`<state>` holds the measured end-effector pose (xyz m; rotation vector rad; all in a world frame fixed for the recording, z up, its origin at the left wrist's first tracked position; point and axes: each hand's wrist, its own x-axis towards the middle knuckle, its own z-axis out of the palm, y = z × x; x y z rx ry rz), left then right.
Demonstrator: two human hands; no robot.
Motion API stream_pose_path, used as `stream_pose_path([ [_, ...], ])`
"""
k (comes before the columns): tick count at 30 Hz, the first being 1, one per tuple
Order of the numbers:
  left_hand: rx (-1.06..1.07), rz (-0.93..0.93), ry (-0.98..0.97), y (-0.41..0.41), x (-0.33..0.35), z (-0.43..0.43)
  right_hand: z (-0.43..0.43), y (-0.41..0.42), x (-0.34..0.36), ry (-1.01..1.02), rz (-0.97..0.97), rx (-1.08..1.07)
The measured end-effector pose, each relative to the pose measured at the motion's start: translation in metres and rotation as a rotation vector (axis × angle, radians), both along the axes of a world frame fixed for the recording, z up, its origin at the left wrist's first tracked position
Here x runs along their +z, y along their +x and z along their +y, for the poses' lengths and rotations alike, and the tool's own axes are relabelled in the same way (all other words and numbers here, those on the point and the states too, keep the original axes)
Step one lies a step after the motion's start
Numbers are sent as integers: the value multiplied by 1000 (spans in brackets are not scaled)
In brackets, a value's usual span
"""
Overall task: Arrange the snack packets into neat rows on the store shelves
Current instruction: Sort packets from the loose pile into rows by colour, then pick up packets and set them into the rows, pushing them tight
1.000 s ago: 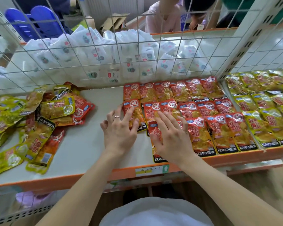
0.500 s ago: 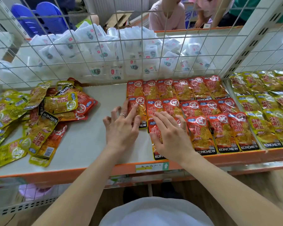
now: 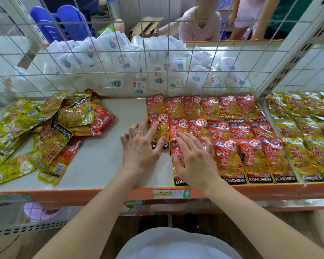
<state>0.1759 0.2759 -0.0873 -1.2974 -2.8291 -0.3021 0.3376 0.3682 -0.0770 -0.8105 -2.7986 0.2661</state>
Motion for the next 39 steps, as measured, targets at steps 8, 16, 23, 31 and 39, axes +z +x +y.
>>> stream_pose_path([
  [8, 31, 0, 37, 1, 2, -1, 0, 1, -1, -4, -7, 5],
  [16, 112, -37, 212, 10, 9, -5, 5, 1, 10, -81, 58, 54],
  [23, 254, -44, 347, 30, 30, -22, 28, -17, 47, -152, 175, 204],
  [31, 516, 38, 440, 65, 48, -76, 0, -35, 46, -258, 156, 485],
  [39, 799, 56, 464, 100, 48, -146, -42, -50, 55, -262, 112, 692],
])
